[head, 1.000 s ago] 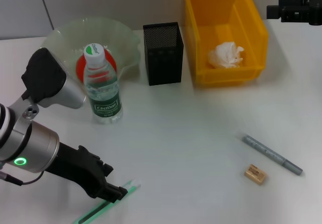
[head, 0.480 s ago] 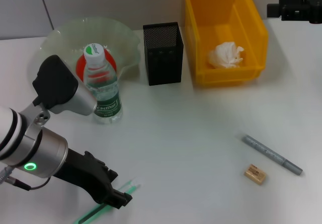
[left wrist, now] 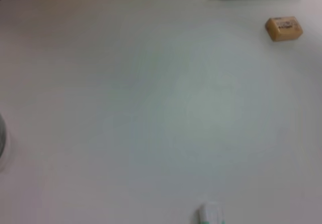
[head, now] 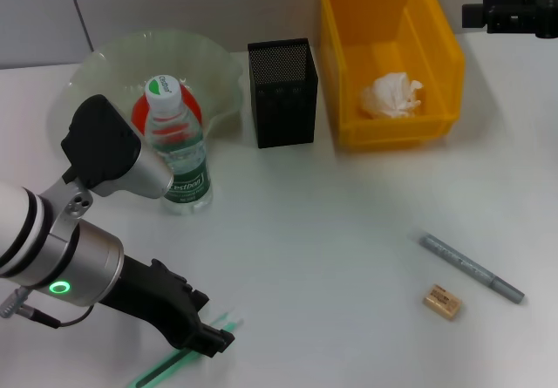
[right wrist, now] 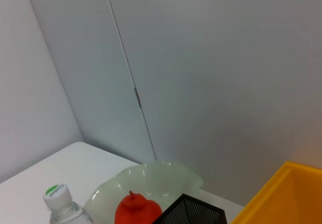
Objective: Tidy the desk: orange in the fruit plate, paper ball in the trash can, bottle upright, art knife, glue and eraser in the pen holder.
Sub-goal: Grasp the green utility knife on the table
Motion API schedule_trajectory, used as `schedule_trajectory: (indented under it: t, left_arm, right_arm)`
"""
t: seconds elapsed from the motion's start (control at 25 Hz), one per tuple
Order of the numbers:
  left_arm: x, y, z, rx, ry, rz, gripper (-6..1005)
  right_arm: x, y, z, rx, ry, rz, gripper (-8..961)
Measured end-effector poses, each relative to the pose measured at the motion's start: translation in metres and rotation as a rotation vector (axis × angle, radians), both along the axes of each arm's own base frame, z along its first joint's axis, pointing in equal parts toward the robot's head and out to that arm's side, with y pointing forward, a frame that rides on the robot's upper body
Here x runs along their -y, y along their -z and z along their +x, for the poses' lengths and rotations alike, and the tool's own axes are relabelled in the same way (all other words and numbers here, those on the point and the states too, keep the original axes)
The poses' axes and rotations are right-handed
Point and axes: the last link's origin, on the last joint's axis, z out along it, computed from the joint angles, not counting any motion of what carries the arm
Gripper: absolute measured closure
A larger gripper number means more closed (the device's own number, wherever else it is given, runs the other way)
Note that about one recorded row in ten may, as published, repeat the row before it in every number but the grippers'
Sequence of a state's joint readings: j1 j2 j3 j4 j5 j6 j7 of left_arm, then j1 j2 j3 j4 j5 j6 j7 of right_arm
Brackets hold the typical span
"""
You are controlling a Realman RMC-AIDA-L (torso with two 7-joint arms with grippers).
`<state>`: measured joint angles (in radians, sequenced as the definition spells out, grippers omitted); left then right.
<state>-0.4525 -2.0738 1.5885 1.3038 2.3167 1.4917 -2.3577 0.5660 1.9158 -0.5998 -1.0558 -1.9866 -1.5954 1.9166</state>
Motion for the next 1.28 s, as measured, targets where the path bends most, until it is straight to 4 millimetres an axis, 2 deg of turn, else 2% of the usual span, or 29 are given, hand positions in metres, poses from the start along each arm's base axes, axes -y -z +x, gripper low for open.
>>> schedule_trajectory:
  t: [1.28]
  left_arm:
    - [0.002, 0.016, -0.001, -0.064, 0.105, -0.001, 339]
  right_arm:
    - [0.001, -0.001, 0.001, 0.003, 0.001, 0.003, 302]
